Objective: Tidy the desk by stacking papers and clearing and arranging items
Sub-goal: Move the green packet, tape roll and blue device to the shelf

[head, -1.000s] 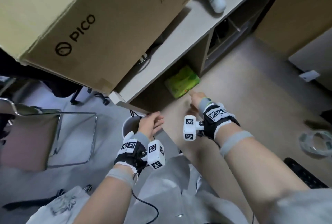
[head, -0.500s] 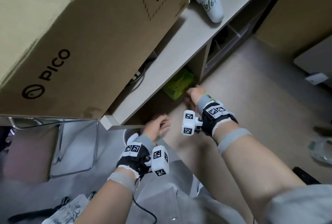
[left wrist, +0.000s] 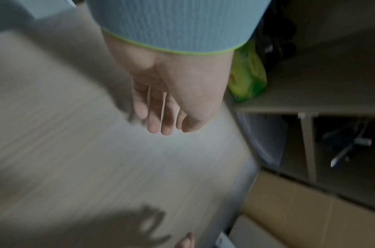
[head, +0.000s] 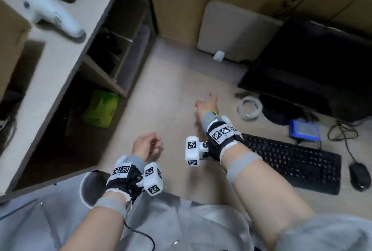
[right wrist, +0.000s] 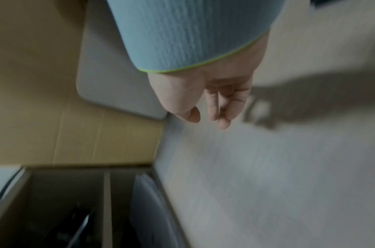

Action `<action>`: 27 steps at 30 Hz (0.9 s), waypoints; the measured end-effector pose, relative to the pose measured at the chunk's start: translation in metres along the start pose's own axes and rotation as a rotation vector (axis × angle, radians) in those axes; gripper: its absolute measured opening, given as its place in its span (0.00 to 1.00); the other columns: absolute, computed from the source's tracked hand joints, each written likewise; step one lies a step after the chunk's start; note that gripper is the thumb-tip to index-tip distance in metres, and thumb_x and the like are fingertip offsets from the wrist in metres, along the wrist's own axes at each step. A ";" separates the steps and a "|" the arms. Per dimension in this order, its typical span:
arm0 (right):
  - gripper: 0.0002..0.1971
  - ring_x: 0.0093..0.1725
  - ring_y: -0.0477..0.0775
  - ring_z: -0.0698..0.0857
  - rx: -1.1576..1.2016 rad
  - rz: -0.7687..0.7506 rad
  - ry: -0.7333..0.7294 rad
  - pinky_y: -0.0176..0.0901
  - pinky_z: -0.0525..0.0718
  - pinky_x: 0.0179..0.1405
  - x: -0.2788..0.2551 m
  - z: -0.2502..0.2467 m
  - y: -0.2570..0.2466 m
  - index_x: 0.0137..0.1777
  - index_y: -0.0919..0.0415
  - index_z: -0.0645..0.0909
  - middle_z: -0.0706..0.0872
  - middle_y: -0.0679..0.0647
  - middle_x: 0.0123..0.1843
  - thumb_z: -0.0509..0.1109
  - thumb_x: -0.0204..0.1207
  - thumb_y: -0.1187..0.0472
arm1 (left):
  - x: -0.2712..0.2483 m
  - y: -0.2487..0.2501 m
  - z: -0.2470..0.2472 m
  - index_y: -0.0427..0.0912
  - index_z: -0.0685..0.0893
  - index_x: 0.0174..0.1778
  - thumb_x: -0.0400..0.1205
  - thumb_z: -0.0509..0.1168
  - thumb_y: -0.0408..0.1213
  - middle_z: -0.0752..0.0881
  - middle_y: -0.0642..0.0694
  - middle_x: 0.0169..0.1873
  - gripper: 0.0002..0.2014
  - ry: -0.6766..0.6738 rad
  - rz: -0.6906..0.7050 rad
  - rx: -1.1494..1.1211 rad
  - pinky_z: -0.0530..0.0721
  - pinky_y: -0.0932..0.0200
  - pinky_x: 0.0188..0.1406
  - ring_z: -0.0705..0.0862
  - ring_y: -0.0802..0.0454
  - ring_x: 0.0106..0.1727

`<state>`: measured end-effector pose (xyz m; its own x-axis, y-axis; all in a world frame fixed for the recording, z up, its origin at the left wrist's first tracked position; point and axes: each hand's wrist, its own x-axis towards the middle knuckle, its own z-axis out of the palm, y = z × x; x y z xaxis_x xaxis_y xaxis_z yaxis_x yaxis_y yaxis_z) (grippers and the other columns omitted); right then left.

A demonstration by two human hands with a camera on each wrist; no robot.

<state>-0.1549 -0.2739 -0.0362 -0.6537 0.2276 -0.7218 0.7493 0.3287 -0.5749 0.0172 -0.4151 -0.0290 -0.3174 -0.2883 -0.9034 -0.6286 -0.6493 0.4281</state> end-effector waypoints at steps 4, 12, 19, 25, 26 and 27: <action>0.36 0.62 0.67 0.86 -0.115 -0.016 0.049 0.62 0.85 0.63 0.058 -0.101 0.015 0.80 0.55 0.61 0.82 0.62 0.63 0.68 0.71 0.57 | -0.013 -0.009 0.069 0.41 0.81 0.45 0.83 0.63 0.35 0.84 0.44 0.35 0.04 -0.100 0.040 0.228 0.78 0.66 0.24 0.83 0.52 0.26; 0.22 0.62 0.60 0.84 -0.450 0.065 -0.064 0.45 0.79 0.67 0.061 -0.144 0.028 0.69 0.64 0.77 0.83 0.55 0.63 0.68 0.78 0.54 | -0.035 -0.024 0.131 0.44 0.80 0.50 0.84 0.63 0.34 0.89 0.50 0.30 0.02 -0.083 0.101 0.281 0.82 0.61 0.36 0.86 0.59 0.23; 0.18 0.24 0.42 0.84 -0.235 -0.139 -0.657 0.28 0.81 0.27 0.012 -0.177 0.034 0.56 0.57 0.88 0.87 0.45 0.24 0.70 0.72 0.76 | -0.058 -0.041 0.203 0.39 0.81 0.54 0.72 0.76 0.48 0.87 0.42 0.38 0.21 -0.077 0.204 0.271 0.82 0.60 0.27 0.87 0.47 0.35; 0.25 0.19 0.53 0.70 -0.062 -0.105 -0.276 0.39 0.77 0.28 0.023 -0.236 0.047 0.34 0.60 0.91 0.74 0.53 0.15 0.51 0.67 0.77 | -0.066 -0.066 0.219 0.33 0.85 0.48 0.59 0.74 0.35 0.85 0.40 0.32 0.21 0.092 0.247 0.390 0.76 0.60 0.29 0.82 0.46 0.30; 0.23 0.19 0.52 0.70 -0.065 -0.093 -0.218 0.38 0.76 0.26 0.026 -0.244 0.052 0.35 0.61 0.90 0.76 0.54 0.18 0.52 0.67 0.77 | -0.065 -0.069 0.219 0.32 0.85 0.48 0.60 0.74 0.34 0.84 0.41 0.30 0.21 0.086 0.233 0.404 0.75 0.61 0.27 0.81 0.47 0.28; 0.22 0.19 0.52 0.71 -0.064 -0.090 -0.190 0.39 0.76 0.25 0.029 -0.249 0.058 0.36 0.61 0.89 0.79 0.55 0.21 0.53 0.68 0.77 | -0.065 -0.070 0.219 0.32 0.84 0.47 0.62 0.74 0.33 0.83 0.41 0.29 0.18 0.086 0.226 0.405 0.74 0.62 0.25 0.80 0.48 0.27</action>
<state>-0.1568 -0.0202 0.0049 -0.6813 0.0197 -0.7317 0.6764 0.3992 -0.6190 -0.0736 -0.1966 0.0051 -0.4291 -0.4589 -0.7780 -0.7825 -0.2414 0.5739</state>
